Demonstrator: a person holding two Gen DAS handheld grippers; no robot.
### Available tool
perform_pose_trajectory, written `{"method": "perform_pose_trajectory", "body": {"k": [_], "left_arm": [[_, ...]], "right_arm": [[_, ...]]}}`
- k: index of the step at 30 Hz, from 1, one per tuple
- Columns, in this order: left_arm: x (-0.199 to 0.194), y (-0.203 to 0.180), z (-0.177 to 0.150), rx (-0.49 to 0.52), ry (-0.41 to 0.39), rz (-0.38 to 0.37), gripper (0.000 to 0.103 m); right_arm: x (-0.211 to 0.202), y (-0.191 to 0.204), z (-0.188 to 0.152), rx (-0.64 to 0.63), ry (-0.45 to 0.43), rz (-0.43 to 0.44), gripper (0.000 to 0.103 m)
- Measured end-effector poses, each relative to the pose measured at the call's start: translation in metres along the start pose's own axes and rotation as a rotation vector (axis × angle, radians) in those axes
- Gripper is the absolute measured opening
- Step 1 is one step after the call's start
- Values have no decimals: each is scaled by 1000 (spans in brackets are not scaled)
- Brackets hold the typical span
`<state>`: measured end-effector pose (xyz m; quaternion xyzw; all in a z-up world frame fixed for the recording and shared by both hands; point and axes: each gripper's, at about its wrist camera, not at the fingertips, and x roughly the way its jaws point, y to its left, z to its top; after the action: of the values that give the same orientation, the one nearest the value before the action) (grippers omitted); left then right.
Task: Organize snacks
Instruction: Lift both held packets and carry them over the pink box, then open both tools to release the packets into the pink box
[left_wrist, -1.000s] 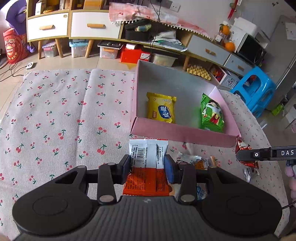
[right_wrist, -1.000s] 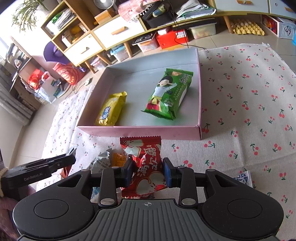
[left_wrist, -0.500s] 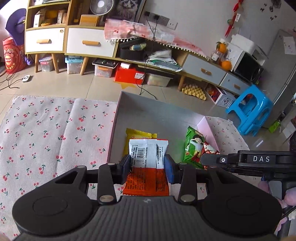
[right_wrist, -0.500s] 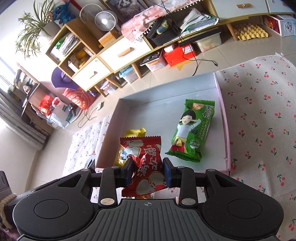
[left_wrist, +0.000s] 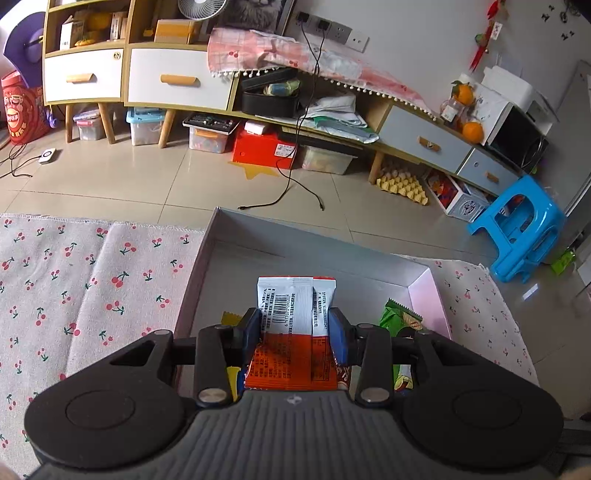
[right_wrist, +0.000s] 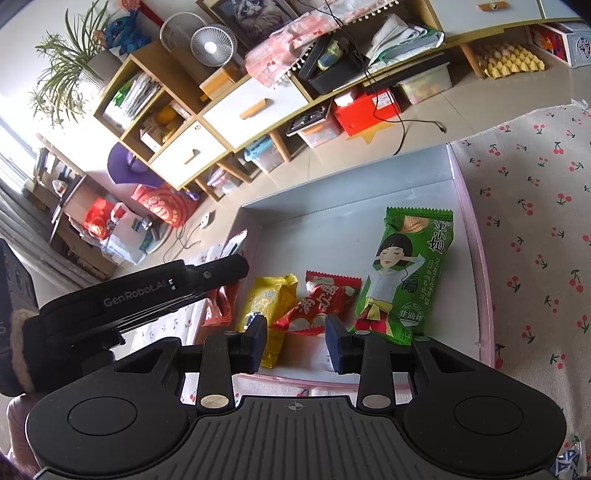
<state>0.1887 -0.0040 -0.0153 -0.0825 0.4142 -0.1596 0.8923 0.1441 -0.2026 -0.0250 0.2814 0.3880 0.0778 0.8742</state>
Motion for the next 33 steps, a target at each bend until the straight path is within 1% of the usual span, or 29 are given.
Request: {"method": "perform_pose_trajectory", "body": {"k": [6,8,10,11,12,14,19,22,23,25,28,33], "left_arm": [[10,-7,2,14,5,8,37],[11,-10,2,28,-1,8,39],[13,-13,2,54,-10,33,52],[13,-16,0,68,-13,43,61],[12,-16,0,80,-15,50,62],[11,-16,-2,92,-8,63,62],[6,-15,-2,74,2,77,66],[0,-14,-3,74,-1,83,71],[-2,-14,-4,74,0,86,72],[-7,-12,-6,69,6,85,72],[-15,-11,-10,65,10,83,76],[-33,-9,-19,66,3,81,84]], "right_arm": [[-3,-11,2,27,1,-13,36],[-4,-14,4,36,-4,-16,36],[-5,-17,5,44,-6,-16,37],[-6,-18,6,50,-6,-18,37],[-7,-19,7,58,-5,-21,38],[-8,-22,7,80,-4,-22,57],[-10,-21,7,71,4,-30,59],[-14,-18,7,54,6,-29,60],[-16,-17,6,45,5,-32,64],[-20,-14,5,27,4,-41,69],[-25,-10,4,6,13,-51,69],[-39,-8,0,-8,16,-60,74]]}}
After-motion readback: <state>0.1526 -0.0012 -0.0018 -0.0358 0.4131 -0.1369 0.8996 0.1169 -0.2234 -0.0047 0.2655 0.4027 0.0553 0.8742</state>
